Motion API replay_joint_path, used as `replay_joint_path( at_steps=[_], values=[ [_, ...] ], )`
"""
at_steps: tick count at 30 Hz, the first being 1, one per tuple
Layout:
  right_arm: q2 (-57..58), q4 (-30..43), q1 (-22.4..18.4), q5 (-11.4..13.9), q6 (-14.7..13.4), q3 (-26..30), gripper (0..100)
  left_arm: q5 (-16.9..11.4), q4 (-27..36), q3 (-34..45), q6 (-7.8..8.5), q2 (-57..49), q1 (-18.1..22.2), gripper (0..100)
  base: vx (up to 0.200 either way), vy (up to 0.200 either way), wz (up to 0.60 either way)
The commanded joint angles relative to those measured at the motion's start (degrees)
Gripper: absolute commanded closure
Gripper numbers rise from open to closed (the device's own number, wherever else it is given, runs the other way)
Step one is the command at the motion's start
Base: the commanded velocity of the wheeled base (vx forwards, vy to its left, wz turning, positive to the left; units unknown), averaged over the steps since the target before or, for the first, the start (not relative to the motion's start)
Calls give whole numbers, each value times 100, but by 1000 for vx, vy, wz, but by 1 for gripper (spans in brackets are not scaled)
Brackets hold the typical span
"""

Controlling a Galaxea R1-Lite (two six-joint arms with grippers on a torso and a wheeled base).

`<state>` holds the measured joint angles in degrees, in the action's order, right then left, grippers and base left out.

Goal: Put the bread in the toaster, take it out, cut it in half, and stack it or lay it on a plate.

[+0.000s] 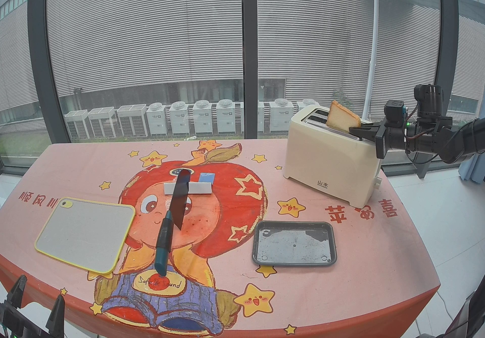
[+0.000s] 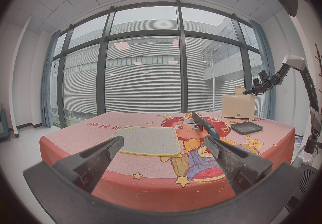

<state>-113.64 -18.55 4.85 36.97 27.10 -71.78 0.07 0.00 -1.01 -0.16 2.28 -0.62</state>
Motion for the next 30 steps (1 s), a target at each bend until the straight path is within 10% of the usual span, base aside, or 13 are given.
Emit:
replay_joint_path(
  at_steps=[1, 8, 9, 30],
  values=[
    [17, 1, -2, 3, 6, -3, 100, 1, 0, 101, -2, 9, 1, 0, 0, 0, 0],
    [26, 1, -11, 3, 6, 6, 100, 1, 0, 101, -2, 9, 1, 0, 0, 0, 0],
    [26, 1, -11, 3, 6, 6, 0, 1, 0, 101, -2, 9, 1, 0, 0, 0, 0],
    [53, -17, 16, 12, -12, 32, 0, 1, 0, 101, -2, 9, 1, 0, 0, 0, 0]
  ],
)
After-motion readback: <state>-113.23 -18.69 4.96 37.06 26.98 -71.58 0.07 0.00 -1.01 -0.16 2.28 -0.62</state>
